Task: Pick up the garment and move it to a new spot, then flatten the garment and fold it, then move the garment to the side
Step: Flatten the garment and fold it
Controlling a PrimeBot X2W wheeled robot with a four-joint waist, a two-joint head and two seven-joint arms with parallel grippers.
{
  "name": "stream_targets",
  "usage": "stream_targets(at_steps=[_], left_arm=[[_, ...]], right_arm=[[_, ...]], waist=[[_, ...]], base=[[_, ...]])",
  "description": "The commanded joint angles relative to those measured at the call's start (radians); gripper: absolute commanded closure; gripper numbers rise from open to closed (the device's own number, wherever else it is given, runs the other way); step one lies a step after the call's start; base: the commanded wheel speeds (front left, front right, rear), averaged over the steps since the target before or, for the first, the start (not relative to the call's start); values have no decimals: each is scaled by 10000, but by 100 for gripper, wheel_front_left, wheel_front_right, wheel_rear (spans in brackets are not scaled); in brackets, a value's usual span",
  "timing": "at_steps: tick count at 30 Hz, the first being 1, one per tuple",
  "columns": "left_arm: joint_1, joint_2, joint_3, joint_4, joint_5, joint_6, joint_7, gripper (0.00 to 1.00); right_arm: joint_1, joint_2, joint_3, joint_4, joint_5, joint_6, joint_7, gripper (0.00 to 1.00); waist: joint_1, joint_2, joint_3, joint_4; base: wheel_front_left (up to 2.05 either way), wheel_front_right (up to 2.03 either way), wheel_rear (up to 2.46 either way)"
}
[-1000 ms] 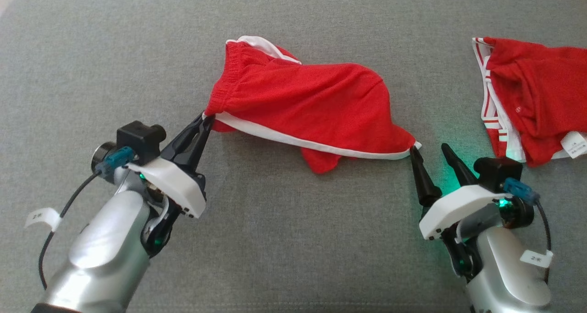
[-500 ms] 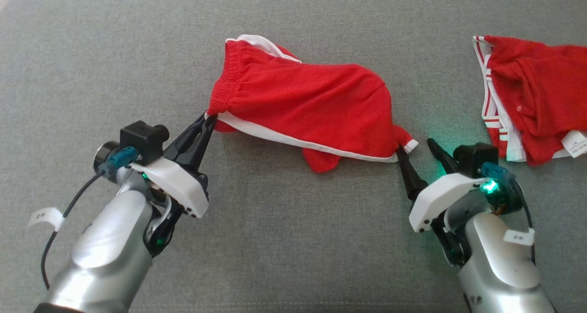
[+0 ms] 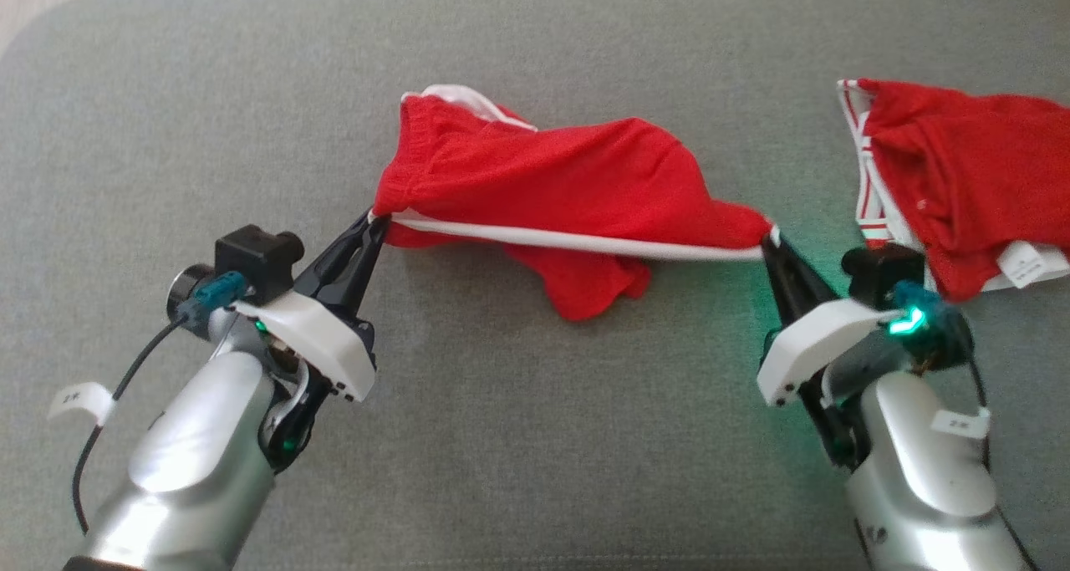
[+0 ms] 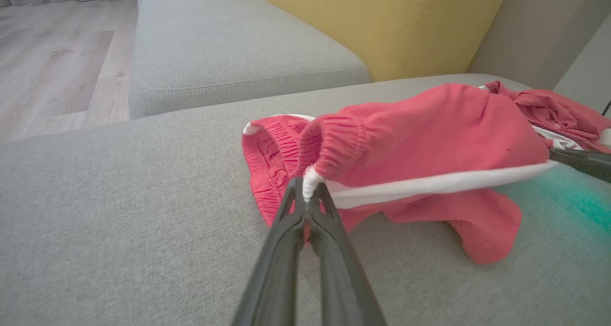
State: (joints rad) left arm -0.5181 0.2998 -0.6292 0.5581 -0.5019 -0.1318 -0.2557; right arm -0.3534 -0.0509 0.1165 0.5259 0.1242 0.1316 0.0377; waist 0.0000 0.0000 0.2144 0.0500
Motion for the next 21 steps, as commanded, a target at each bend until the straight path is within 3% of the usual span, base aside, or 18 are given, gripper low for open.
stream_targets(at_steps=[1, 11, 16, 21], left_arm=[[-190, 269, 519, -313, -13, 12, -61, 100], [-440, 504, 1029, -1870, -954, 88, 342, 100], [-715, 567, 1379, -3248, -1382, 493, 1074, 100], [-359, 666, 1553, -4810, -1817, 972, 1823, 100]], right_arm=[[-294, 7, 124, -555, -89, -9, -124, 100], [-1459, -452, -360, -2938, -173, -9, 524, 100], [-2128, -644, -660, -3723, -139, -9, 924, 100], [-2090, -277, -1514, -4770, -265, -9, 1521, 100]], waist=[[0, 0, -186, -95], [0, 0, -1602, -525], [0, 0, -2322, -582], [0, 0, -2723, -561]], base=[[0, 0, 0], [0, 0, 0], [0, 0, 0], [0, 0, 0]])
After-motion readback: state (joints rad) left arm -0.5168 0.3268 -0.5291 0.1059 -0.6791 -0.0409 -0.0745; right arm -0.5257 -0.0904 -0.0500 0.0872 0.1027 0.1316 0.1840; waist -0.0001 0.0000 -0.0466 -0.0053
